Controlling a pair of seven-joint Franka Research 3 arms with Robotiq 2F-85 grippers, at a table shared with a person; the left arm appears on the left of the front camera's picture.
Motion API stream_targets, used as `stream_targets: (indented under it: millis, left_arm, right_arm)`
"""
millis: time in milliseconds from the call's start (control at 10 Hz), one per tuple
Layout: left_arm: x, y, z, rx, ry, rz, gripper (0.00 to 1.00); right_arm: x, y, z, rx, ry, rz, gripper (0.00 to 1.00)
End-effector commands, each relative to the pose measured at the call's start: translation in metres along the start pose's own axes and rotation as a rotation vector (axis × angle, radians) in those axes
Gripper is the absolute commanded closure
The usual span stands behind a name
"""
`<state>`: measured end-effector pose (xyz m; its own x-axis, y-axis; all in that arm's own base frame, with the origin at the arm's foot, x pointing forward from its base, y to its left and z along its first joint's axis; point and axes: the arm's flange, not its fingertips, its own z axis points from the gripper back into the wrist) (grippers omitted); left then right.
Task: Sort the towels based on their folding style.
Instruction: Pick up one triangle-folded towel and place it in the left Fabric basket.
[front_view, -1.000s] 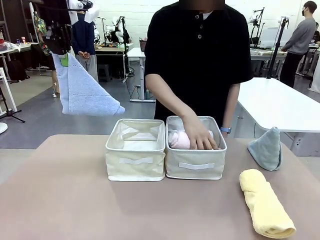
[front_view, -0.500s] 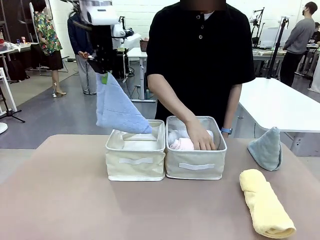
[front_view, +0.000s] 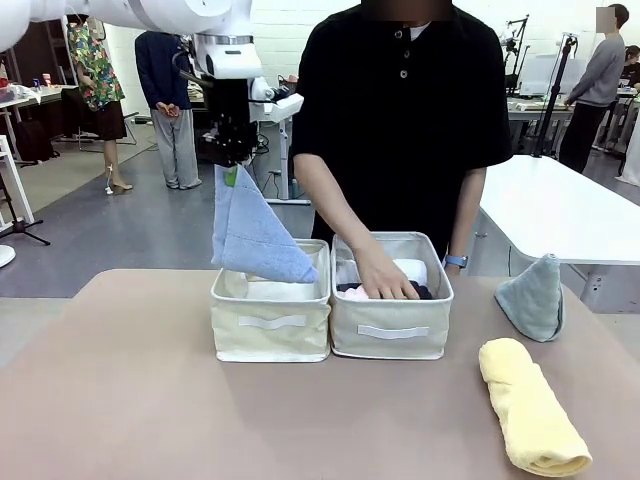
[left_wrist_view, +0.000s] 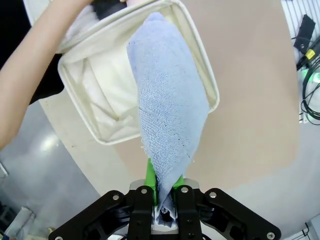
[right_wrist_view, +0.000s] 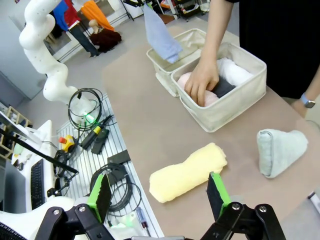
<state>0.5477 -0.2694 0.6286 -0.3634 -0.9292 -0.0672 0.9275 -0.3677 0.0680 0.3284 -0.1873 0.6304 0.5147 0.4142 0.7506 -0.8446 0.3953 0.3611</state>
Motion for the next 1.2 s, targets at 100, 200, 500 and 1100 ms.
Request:
stream_targets:
  millis: [100, 200, 500, 1100]
  left_arm:
    - [0.016, 0.013, -0.02, -0.029, 0.025, -0.038, 0.86]
    - [0.018, 0.013, -0.029, -0.044, 0.021, -0.037, 0.86]
    - [0.02, 0.01, -0.054, -0.057, 0.045, -0.027, 0.86]
    - [0.022, -0.008, -0.104, -0.2, -0.094, 0.006, 0.86]
  right_arm:
    - [0.001, 0.0, 0.0, 0.01, -0.017, 0.016, 0.0]
    - [0.001, 0.0, 0.0, 0.01, -0.017, 0.016, 0.0]
    - [0.001, 0.0, 0.0, 0.01, -0.017, 0.016, 0.0]
    - [0.001, 0.0, 0.0, 0.01, -0.017, 0.016, 0.0]
